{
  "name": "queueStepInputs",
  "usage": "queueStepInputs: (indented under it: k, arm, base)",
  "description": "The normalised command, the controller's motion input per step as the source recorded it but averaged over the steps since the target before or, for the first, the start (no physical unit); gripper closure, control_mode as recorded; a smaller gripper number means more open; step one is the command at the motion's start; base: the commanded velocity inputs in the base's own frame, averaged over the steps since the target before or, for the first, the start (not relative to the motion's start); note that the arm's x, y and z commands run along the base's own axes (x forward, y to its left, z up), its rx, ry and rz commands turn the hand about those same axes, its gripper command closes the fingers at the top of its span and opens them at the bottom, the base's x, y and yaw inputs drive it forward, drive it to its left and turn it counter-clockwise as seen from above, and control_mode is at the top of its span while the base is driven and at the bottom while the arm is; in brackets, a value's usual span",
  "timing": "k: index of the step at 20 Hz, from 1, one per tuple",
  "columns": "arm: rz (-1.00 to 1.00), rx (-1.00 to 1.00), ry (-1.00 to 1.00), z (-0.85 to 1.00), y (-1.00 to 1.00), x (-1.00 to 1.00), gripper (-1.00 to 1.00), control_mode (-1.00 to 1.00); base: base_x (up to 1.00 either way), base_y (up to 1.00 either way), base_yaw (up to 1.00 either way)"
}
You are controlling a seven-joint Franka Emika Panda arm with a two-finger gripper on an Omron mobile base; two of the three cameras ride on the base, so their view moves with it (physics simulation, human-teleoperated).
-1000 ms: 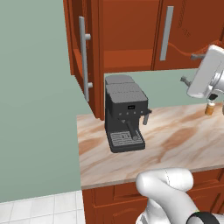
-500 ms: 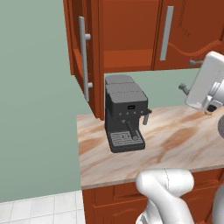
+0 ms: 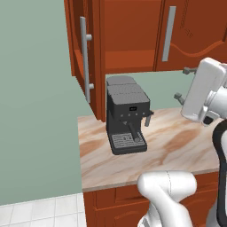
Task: Close all open cabinet doors.
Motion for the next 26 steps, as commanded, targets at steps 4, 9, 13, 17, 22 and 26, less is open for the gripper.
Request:
queueStepInputs:
  k: [4,9,13,17,22,26]
  arm:
    - [0.11,0.0,0.07,0.03,0.01,-0.23,-1.0,-1.0]
    - [0.25,0.0,0.05,0.01,0.14,-0.3,-1.0,-1.0]
    - [0.25,0.0,0.06,0.0,0.29,-0.26,-1.0,-1.0]
    - [0.26,0.0,0.0,-0.01,0.4,-0.26,-1.0,-1.0]
    - [0.17,0.0,0.0,-0.03,0.45,-0.34,-1.0,-1.0]
    - [0.06,0.0,0.0,-0.04,0.4,-0.37,-1.0,-1.0]
  base:
    - [0.0,0.0,0.0]
    - [0.0,0.0,0.0]
    - [0.0,0.0,0.0]
    - [0.0,0.0,0.0]
    - [0.0,0.0,0.0]
    - [0.0,0.0,0.0]
